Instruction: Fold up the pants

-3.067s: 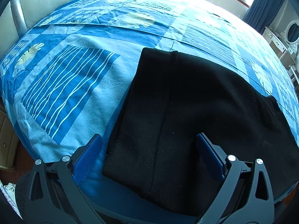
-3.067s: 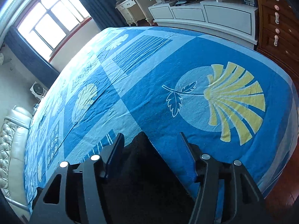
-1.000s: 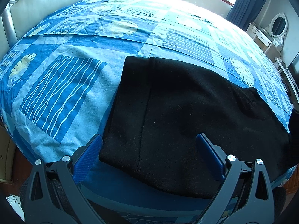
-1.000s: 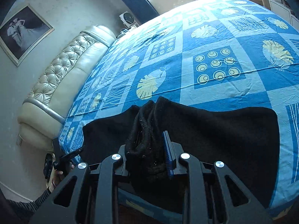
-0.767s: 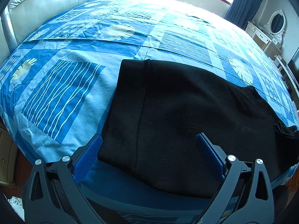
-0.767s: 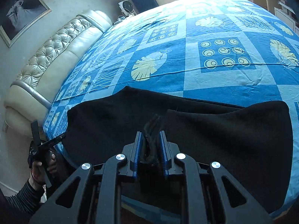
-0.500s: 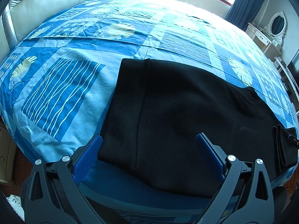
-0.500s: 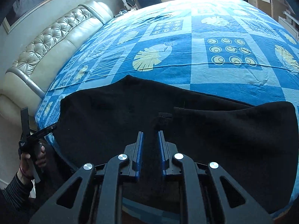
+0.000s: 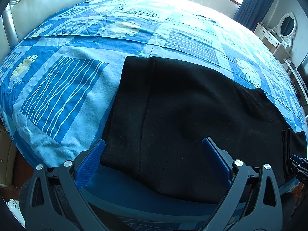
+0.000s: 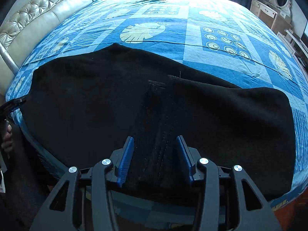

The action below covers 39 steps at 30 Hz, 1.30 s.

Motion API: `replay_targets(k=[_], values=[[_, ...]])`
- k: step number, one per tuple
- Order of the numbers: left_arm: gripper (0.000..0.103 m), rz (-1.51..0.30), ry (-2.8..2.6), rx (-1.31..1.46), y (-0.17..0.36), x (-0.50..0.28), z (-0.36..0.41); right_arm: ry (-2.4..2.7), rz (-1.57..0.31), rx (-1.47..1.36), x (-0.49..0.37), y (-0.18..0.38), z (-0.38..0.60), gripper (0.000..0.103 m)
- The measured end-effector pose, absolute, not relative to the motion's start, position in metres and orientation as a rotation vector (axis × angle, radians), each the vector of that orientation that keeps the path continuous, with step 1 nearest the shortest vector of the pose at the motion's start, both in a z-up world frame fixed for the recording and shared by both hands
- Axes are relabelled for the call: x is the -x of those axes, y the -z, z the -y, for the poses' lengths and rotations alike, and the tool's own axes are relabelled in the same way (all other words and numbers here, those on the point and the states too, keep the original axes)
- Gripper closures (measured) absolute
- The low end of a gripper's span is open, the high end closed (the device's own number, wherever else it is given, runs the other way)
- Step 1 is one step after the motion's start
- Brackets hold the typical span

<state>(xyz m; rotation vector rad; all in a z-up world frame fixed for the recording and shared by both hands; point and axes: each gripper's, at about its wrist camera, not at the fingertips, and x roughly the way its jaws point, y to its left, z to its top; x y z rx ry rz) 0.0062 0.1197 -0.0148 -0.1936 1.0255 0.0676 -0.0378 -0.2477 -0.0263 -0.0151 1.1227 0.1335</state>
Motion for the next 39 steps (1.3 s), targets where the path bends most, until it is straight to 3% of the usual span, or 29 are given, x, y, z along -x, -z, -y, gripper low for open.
replay_targets(k=[2,4,9,10,12,13,14,22,24,26,28,34,39], values=[[0.003,-1.028,-0.067,0.198,0.016,-0.006,-0.12,-0.147,-1.123,-0.032,0.037,0.025,0.256,0.084],[0.003,-1.028,-0.068,0.198,0.016,-0.006,-0.12,-0.165,-1.124,-0.113,0.036,0.023,0.264,0.092],[0.003,-1.036,-0.069,0.198,0.019,-0.007,-0.121,-0.14,-1.12,-0.055,0.037,0.022,0.253,0.093],[0.003,-1.037,-0.069,0.199,0.019,-0.006,-0.121,-0.125,-1.12,-0.053,0.037,0.022,0.251,0.091],[0.003,-1.039,-0.07,0.199,0.02,-0.006,-0.121,-0.098,-1.122,-0.053,0.037,0.021,0.245,0.075],[0.003,-1.04,-0.07,0.199,0.02,-0.007,-0.121,-0.083,-1.12,-0.044,0.038,0.021,0.241,0.047],[0.003,-1.041,-0.07,0.199,0.021,-0.007,-0.121,-0.076,-1.11,-0.03,0.039,0.019,0.236,0.03],[0.003,-1.051,-0.067,0.212,0.023,-0.007,-0.123,0.025,-1.111,0.154,0.037,0.031,0.223,0.03],[0.003,-1.052,-0.065,0.222,0.023,-0.007,-0.124,0.027,-1.129,0.133,0.035,0.032,0.235,0.037],[0.003,-1.054,-0.066,0.23,0.023,-0.007,-0.125,0.053,-1.129,0.123,0.034,0.029,0.245,0.068],[0.003,-1.055,-0.068,0.234,0.024,-0.007,-0.124,0.041,-1.135,0.069,0.031,0.025,0.257,0.081],[0.003,-1.056,-0.07,0.229,0.024,-0.007,-0.123,-0.097,-1.125,-0.207,0.03,0.011,0.276,0.083],[0.003,-1.057,-0.071,0.23,0.025,-0.007,-0.123,-0.168,-1.107,-0.229,0.022,0.002,0.25,0.083]])
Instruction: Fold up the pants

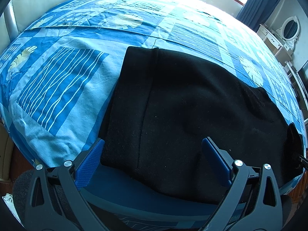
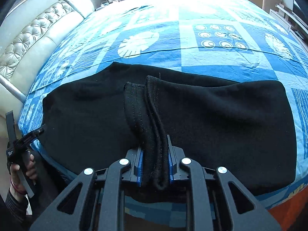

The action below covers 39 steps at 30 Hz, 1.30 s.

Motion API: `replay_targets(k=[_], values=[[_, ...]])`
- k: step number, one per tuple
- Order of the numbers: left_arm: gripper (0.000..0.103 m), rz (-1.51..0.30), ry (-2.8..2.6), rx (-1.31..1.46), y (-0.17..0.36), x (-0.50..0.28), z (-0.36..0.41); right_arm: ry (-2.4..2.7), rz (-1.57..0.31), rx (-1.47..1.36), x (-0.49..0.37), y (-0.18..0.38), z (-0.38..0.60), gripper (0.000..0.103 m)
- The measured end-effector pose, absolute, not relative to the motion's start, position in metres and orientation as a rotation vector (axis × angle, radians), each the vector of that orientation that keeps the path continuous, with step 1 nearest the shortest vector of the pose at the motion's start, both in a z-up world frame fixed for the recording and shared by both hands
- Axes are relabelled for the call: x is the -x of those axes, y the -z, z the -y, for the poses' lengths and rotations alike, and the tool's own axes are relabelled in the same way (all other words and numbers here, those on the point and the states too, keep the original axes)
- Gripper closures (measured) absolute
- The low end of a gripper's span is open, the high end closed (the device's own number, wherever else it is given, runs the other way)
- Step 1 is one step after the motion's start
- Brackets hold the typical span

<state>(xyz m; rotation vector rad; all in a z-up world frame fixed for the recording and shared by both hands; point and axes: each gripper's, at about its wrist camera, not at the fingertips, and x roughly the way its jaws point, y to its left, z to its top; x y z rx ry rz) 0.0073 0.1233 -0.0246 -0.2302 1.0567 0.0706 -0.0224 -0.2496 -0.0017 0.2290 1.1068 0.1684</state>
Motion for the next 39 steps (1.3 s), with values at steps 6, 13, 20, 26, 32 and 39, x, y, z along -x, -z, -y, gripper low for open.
replay_targets(k=[6,13,20,26,32,39], values=[[0.003,-1.057,-0.07,0.225,0.025,-0.008,-0.123,-0.183,-1.137,-0.257,0.01,0.018,0.228,0.083],[0.003,-1.057,-0.07,0.223,0.025,-0.008,-0.123,-0.301,-1.136,-0.431,0.012,0.028,0.227,0.051],[0.003,-1.055,-0.071,0.211,0.026,-0.007,-0.123,-0.412,-1.101,-0.675,0.011,0.044,0.241,0.042],[0.003,-1.051,-0.065,0.208,0.025,-0.007,-0.123,-0.468,-1.114,-0.664,0.007,0.047,0.234,0.035],[0.003,-1.029,-0.029,0.243,0.013,-0.006,-0.132,-0.478,-1.073,-0.641,0.011,0.034,0.232,0.031],[0.003,-0.951,0.055,0.327,-0.01,-0.01,-0.169,-0.484,-0.953,-0.578,0.03,0.01,0.241,0.031]])
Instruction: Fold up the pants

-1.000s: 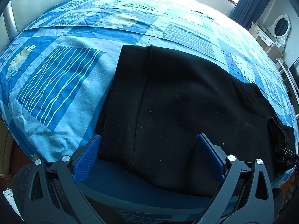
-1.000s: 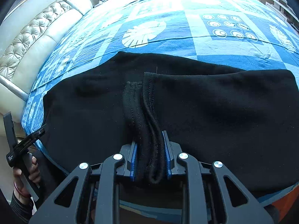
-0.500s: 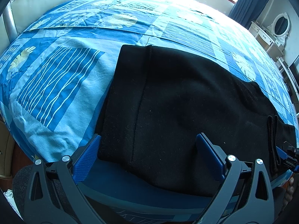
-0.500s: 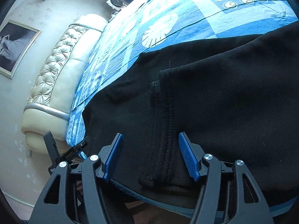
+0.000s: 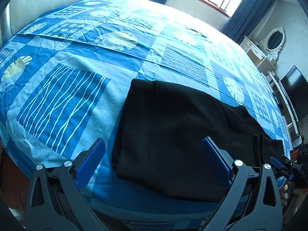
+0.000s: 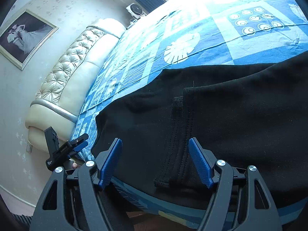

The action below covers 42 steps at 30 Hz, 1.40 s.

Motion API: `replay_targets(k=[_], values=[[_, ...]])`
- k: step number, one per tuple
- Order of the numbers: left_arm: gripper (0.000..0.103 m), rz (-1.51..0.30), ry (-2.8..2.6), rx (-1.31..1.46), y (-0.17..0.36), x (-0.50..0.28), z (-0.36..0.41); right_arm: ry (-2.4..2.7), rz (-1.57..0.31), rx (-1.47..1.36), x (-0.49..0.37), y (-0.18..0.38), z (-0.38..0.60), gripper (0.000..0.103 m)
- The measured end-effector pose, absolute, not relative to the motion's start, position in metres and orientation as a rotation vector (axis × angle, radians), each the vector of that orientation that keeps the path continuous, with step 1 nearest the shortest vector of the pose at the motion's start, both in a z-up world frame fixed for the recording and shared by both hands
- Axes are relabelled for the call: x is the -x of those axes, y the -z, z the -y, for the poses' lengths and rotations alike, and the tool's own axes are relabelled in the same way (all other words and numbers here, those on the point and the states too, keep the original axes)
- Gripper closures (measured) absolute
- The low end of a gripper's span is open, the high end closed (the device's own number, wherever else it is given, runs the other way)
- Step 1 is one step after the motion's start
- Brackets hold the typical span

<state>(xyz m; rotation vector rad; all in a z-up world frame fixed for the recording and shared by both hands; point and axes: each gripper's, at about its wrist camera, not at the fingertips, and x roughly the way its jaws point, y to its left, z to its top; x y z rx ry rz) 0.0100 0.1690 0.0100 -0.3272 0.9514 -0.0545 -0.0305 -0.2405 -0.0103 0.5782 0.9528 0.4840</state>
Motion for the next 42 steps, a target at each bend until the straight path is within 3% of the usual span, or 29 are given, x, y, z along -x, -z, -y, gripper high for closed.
replay_targets(k=[8,22,29,34,36,37,42], values=[[0.003,-1.043,0.195,0.641,0.025,-0.04,-0.228,-0.446,-0.915,-0.476,0.036,0.013,0.242,0.031],[0.003,-1.138,0.413,0.611,0.048,-0.083,-0.211,-0.38,-0.872,-0.442,0.043,0.024,0.263,0.027],[0.023,-1.193,0.497,0.521,0.05,-0.095,-0.213,-0.394,-0.848,-0.444,0.048,0.023,0.264,0.027],[0.023,-1.17,0.547,0.604,0.054,-0.097,-0.224,-0.395,-0.847,-0.451,0.049,0.022,0.263,0.027],[0.05,-1.178,0.609,0.689,0.057,-0.099,-0.221,-0.395,-0.85,-0.449,0.05,0.021,0.261,0.027],[0.057,-1.205,0.616,0.715,0.062,-0.101,-0.218,-0.393,-0.847,-0.448,0.051,0.02,0.261,0.027],[0.075,-1.235,0.548,0.777,0.077,-0.101,-0.223,-0.399,-0.839,-0.45,0.052,0.017,0.259,0.027]])
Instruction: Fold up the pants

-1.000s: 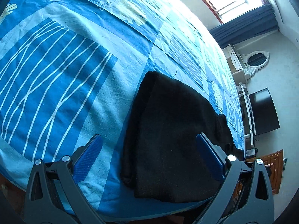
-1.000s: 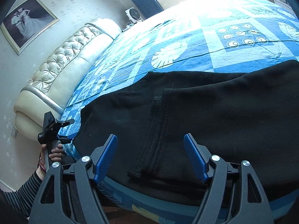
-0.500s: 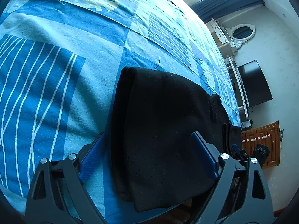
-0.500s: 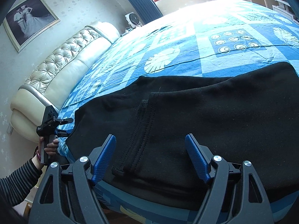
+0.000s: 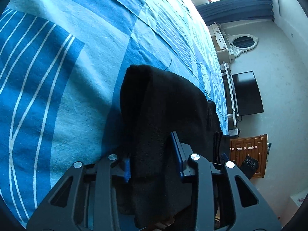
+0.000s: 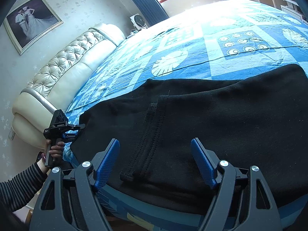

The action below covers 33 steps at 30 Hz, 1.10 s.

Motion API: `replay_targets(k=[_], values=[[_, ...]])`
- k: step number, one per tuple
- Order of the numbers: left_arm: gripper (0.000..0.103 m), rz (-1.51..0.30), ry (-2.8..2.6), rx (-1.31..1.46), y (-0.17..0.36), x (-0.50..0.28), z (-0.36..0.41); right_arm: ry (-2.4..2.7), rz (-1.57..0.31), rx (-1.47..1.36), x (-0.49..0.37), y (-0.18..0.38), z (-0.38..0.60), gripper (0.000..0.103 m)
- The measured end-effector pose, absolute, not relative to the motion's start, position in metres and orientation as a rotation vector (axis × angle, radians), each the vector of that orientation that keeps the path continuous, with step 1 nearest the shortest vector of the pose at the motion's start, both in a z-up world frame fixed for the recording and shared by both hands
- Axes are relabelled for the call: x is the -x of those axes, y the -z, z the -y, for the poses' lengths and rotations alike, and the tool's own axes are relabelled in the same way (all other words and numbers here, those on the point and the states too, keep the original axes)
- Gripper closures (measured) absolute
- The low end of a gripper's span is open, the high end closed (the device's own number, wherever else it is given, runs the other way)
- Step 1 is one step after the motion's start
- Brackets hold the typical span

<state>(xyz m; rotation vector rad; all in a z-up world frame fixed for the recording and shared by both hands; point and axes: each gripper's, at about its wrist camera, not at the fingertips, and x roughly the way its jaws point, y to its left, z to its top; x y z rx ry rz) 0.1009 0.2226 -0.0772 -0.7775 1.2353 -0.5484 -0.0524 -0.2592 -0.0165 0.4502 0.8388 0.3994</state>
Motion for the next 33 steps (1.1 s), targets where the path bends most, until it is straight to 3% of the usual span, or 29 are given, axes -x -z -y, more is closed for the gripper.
replay_targets(k=[2,7,23,33], values=[[0.084,-1.242,0.54,0.828,0.082,-0.1,-0.228,-0.4,-0.839,-0.449,0.053,0.016,0.259,0.027],[0.089,-1.243,0.528,0.849,0.075,-0.096,-0.225,-0.384,-0.839,-0.452,0.055,0.016,0.261,0.027],[0.09,-1.121,0.632,0.703,-0.07,-0.079,-0.131,-0.369,-0.804,-0.495,0.058,0.003,0.272,0.027],[0.09,-1.137,0.692,0.521,-0.109,-0.085,-0.016,-0.364,-0.768,-0.516,0.067,-0.016,0.286,0.027]])
